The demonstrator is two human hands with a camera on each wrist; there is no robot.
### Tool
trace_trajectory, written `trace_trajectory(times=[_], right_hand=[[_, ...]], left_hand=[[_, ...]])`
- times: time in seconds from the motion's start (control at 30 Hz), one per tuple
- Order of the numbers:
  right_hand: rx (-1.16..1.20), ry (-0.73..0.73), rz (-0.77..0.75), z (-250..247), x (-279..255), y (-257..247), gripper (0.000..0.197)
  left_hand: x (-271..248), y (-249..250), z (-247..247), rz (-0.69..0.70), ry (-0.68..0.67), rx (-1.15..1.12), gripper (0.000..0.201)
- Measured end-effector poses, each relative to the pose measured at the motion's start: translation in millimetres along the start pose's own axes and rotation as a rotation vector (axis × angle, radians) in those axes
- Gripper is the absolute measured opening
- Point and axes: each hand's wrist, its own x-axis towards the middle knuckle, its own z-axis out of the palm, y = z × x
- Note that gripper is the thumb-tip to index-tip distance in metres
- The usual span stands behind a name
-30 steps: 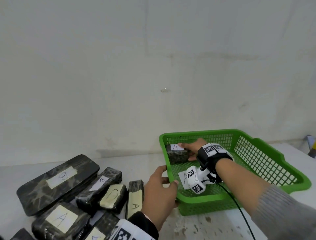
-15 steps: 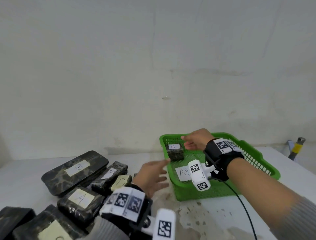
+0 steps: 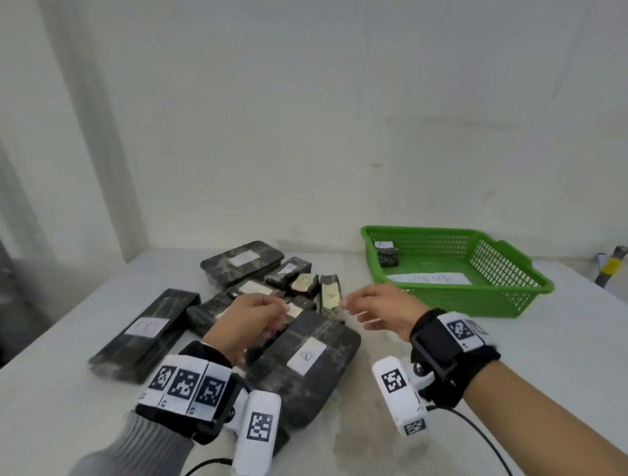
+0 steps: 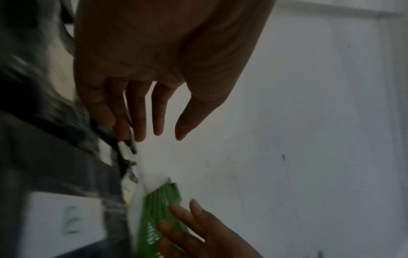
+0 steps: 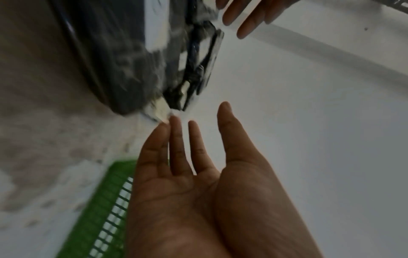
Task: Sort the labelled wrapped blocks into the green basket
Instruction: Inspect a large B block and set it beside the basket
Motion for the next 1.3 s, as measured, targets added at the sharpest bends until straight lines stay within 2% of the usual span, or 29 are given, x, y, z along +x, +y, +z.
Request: trace_trajectory(times=[0.13,0.2,0.23,0.3,0.37,0.43,0.53,0.7,0.9,0.93,1.0,1.1,1.17,1.23,1.3], right_hand=[[-0.06,0.096,0.098,29,-5,32,0.073],[-0.089,0.1,0.124,39,-5,43,0.088],[-0.069,0.098,0.144,42,-2,49,0.088],[0.038,0.095,0.17,50,-1,55,0.068],[0.144,0.094,0.168,54,-2,60,0.05],[0.268,0.094,0.155,54,-6,59,0.054],[0.374,0.076,0.099,48,-15,55,0.045],[0.472,0.053,0.005,41,-22,55,0.054],[0.775,0.052,-0.037,41,-16,56,0.044],[0.825,0.048,-0.05,43,-14,55,0.044],[0.879,0.033,-0.081,51,-10,52,0.058],[0.846,-0.022,-0.113,63,-8,48,0.068],[0.774,-0.057,-0.115,65,-7,49,0.069],[0.674,-0.068,-0.119,62,-8,47,0.073],[0.568,-0.086,-0.135,57,-9,45,0.074]], left_hand=[[-15,-26,-18,-0.016,0.048,0.297,0.029],[-19,-30,-19,-0.01,0.041,0.564,0.036],[-21,-30,-17,-0.011,0.027,0.715,0.039],[-26,-31,-12,-0.029,-0.015,0.888,0.048],[-27,-32,-5,-0.035,-0.05,0.928,0.058],[-25,-35,-2,-0.022,-0.041,0.912,0.063],[-22,-41,-3,0.012,-0.017,0.85,0.065],[-25,-46,-11,0.095,-0.008,0.636,0.067],[-25,-41,-22,0.22,0.066,0.117,0.068],[-24,-41,-21,0.223,0.083,0.029,0.068],[-18,-42,-19,0.217,0.101,-0.093,0.066],[-9,-43,-18,0.146,0.043,-0.379,0.061],[-4,-44,-20,0.099,0.02,-0.514,0.079],[3,-48,-26,0.096,0.041,-0.51,0.099],[4,-48,-28,0.114,0.041,-0.456,0.09]])
